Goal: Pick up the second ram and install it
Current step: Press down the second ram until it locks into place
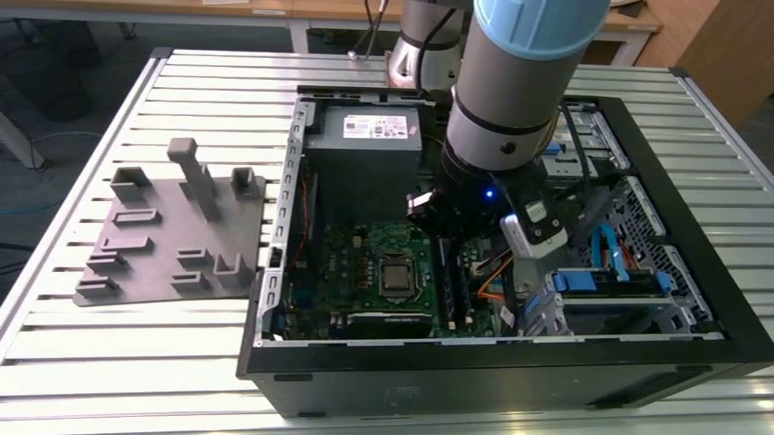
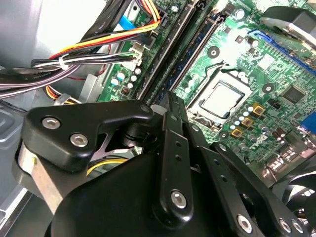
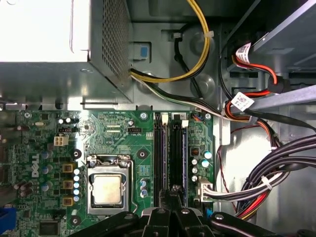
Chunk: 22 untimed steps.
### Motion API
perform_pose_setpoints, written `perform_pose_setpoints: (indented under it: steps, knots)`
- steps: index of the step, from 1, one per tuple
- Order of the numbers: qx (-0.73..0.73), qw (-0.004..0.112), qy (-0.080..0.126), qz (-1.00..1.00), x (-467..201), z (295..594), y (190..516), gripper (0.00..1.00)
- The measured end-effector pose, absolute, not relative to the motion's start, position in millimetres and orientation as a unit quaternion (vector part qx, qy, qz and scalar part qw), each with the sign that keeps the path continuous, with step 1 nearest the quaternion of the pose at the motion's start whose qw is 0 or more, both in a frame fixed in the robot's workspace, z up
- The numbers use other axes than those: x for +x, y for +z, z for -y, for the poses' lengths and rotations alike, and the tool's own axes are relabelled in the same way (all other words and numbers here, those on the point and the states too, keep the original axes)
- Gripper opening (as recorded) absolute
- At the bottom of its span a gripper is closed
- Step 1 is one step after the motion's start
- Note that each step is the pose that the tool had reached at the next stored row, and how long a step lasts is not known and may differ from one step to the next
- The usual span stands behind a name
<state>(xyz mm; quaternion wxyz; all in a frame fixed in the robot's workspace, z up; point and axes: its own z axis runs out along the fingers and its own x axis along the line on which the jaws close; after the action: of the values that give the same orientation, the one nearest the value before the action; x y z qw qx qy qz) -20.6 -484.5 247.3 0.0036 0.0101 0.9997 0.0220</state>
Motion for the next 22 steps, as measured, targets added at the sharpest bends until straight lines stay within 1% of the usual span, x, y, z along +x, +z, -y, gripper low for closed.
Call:
perform_pose_setpoints:
  steps: [5,13,22]
  knots:
    - [0.01,0.004,0.022,-1.0,-21,479,238,0.07]
    - [0.01,0.004,0.023,-1.0,-21,452,224,0.07]
    - [0.01,0.004,0.023,-1.0,-22,449,215,0.07]
